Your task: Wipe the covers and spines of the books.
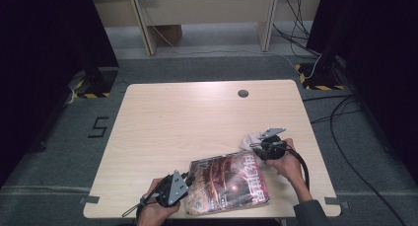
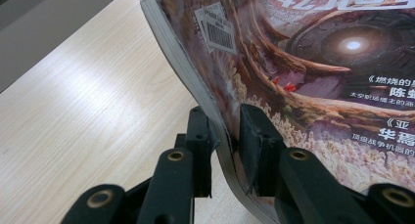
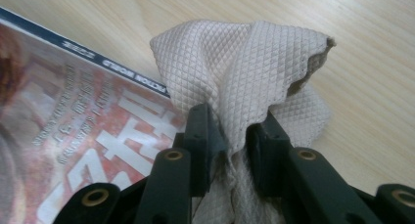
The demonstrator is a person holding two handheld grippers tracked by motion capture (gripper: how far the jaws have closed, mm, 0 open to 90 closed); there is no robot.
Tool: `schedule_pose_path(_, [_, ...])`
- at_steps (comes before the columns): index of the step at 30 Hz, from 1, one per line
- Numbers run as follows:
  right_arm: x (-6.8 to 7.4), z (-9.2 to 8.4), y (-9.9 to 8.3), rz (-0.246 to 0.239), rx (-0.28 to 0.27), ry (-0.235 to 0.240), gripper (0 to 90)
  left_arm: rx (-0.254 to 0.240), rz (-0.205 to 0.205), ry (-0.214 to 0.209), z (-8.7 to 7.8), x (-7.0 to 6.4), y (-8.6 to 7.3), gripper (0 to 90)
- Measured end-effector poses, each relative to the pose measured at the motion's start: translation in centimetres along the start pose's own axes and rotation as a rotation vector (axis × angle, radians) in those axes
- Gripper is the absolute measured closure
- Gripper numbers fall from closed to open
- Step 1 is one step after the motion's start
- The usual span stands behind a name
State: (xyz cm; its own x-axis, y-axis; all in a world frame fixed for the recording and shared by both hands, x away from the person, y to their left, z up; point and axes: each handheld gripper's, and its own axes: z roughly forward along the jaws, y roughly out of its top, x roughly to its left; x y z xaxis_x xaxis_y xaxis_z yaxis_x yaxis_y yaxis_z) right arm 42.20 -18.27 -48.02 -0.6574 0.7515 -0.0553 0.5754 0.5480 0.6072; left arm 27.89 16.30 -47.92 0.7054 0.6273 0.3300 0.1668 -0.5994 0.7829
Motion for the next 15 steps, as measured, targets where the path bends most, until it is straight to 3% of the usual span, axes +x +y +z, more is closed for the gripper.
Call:
schedule_pose_path(2, [-0.3, -0.2, -0.1, 0.008, 0.000, -0.029, 72.9, -0.002, -0.006, 0.000, 0.0, 0.1, 0.0, 74.6])
schedule_pose_path(6, [-0.9, -1.7, 0.1, 0.053, -0.067, -0.015, 72.8, -0.002, -0.002, 0.001, 0.0, 0.1, 0.0, 74.6])
schedule_pose_path(9, [-1.0, -2.4, 0.4, 0.047, -0.093, -0.011, 72.8, -0.002, -0.003, 0.000, 0.0, 0.1, 0.0, 74.6])
schedule_pose_path(11, [-0.8, -2.2, 0.4, 0.041, -0.091, 0.003, 72.8, -0.002, -0.002, 0.001, 0.0, 0.1, 0.0, 74.6])
schedule_pose_path(15, [0.0, -0.6, 0.3, 0.015, -0.030, 0.020, 72.8, -0.004, 0.002, -0.001, 0.0, 0.0, 0.0, 74.7])
